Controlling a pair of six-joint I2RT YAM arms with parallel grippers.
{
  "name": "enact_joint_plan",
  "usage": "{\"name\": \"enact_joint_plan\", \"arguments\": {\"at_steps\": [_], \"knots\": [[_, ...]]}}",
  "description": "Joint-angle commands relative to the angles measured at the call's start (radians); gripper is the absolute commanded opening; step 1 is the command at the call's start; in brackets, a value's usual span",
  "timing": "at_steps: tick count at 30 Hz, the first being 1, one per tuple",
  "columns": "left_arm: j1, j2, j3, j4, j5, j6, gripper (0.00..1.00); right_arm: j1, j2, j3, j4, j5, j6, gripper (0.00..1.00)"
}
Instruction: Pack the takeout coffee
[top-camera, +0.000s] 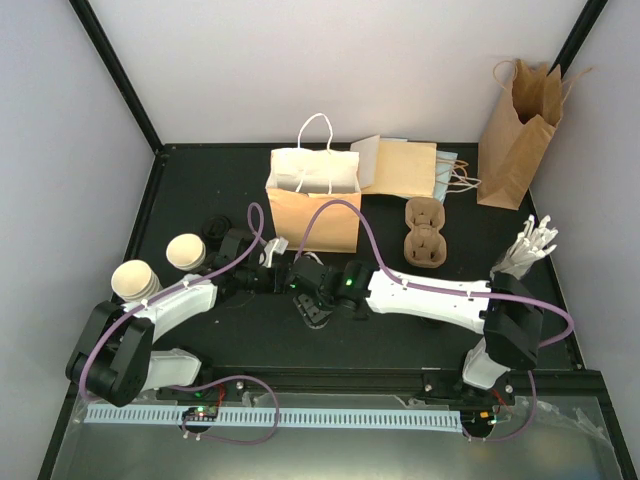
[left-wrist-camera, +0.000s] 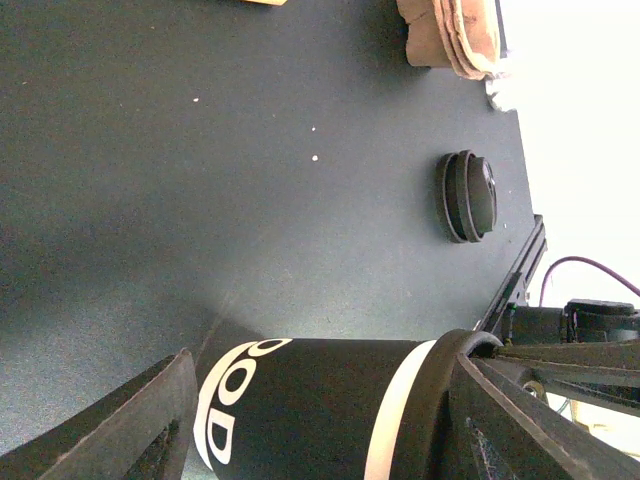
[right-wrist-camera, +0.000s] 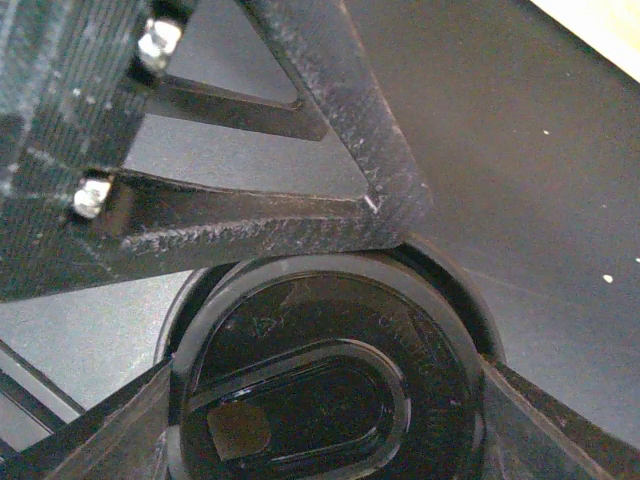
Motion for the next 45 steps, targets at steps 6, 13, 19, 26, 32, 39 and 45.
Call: {"name": "enact_joint_plan", "arguments": {"at_steps": [6, 13, 19, 26, 32, 39, 45], "knots": [[-0.012, 0.009, 0.025, -0.022, 0.024, 0.033, 0.72, 0.007, 0.202, -0.120, -0.177, -0.369, -0.055, 0.72], [-0.012, 0.009, 0.027, -0.024, 0.022, 0.034, 0.72, 0.007, 0.300, -0.013, -0.328, -0.431, -0.112, 0.72], [-0.012, 0.009, 0.028, -0.026, 0.019, 0.038, 0.72, 0.006, 0.336, 0.067, -0.441, -0.340, -0.111, 0.72], [-0.012, 0.009, 0.034, -0.038, 0.011, 0.043, 0.72, 0.006, 0.316, 0.082, -0.418, -0.129, -0.049, 0.72], [-0.014, 0.009, 0.035, -0.050, -0.001, 0.045, 0.73, 0.005, 0.298, 0.076, -0.361, -0.105, -0.053, 0.72], [-0.021, -0.010, 0.063, -0.121, -0.055, 0.047, 0.75, 0.007, 0.269, 0.080, -0.329, -0.109, -0.063, 0.72], [-0.030, -0.087, 0.055, -0.185, -0.128, 0.035, 0.79, 0.006, 0.247, 0.082, -0.297, -0.090, -0.071, 0.72]]}}
